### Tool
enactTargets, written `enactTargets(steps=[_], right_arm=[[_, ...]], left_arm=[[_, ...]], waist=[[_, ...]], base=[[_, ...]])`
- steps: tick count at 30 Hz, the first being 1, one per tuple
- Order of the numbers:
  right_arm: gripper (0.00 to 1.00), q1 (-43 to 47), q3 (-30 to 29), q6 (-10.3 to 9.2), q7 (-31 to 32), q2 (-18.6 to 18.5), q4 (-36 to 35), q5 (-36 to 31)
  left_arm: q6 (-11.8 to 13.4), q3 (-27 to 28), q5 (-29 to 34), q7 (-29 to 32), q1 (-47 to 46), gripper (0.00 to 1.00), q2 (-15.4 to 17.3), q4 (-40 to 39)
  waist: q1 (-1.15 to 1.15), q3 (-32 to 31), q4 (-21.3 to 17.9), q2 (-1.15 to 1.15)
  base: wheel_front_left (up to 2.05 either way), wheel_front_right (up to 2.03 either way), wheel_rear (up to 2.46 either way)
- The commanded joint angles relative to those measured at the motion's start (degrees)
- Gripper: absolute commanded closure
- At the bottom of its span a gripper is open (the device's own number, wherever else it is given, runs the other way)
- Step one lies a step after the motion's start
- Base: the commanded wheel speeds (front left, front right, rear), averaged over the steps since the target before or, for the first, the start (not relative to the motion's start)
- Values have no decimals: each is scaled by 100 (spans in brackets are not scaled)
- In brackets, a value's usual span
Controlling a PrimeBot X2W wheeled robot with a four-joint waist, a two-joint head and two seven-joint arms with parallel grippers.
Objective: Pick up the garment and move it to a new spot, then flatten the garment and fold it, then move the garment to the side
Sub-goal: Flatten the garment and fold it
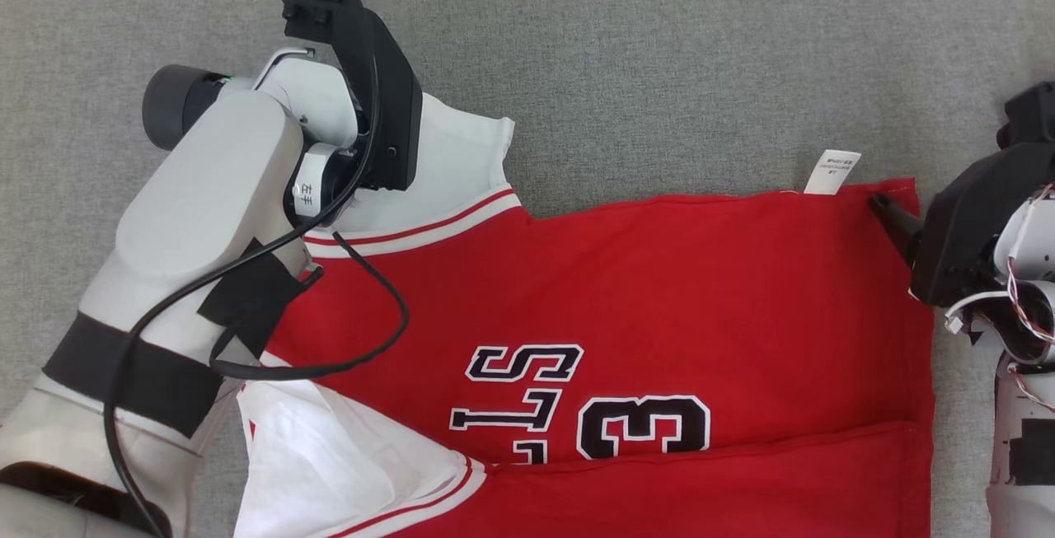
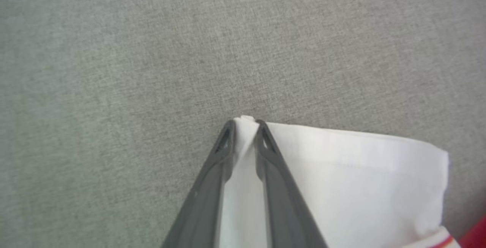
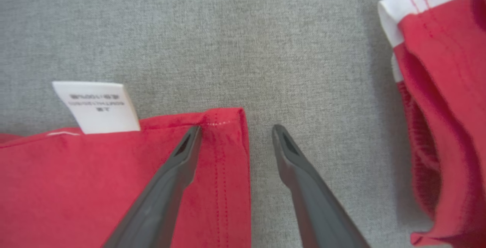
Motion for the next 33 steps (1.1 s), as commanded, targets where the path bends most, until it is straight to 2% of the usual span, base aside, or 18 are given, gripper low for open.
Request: enactTargets(steps=[1,3,6,12,13,14,17,19,20,26,33], right_arm=[[6,-76,20,-4,-12,-11,23,24],[12,-113,53,-4,11,-12,63,38],[9,-222,100,-4,30,-12,99,29],[23,-371,134,-4,230,-12,160,34],[41,-383,130,-4,281,-12,183,34],[49,-397,120,-4,324,-12,202,55],[61,-398,131,-4,443,-11,253,15],[89,-365,140,-4,523,-11,287,34],[100,-353,146,-4,542,-11,279,45],[100,-273,194,-4,443,-9,160,41],[100,-362,155,-4,-64,-13,60,-106]], left_arm=[[14,-16,-39,-5,119,79,32,27],[37,9,-65,-21,122,85,38,22],[44,4,-83,-11,126,89,26,16],[20,-40,-140,48,120,94,-18,14],[21,-44,-142,59,117,99,-22,13],[20,-46,-150,64,118,100,-22,15],[-7,-41,-221,97,134,100,-39,26],[-13,-42,-228,96,126,100,-42,19],[-12,-48,-235,95,120,100,-39,16],[-8,-20,-241,-57,106,100,-16,-47],[203,25,-31,-554,-38,100,102,-69]], waist=[[0,-5,3,0],[0,-8,5,0],[0,1,13,0],[0,18,35,0],[0,22,38,0],[0,26,40,0],[0,41,47,0],[0,55,49,0],[0,61,47,0],[0,63,41,0],[0,-33,57,0]], base=[[0,0,0],[0,0,0],[0,0,0],[0,0,0],[0,0,0],[0,0,0],[0,0,0],[0,0,0],[0,0,0],[0,0,0],[0,0,0]])
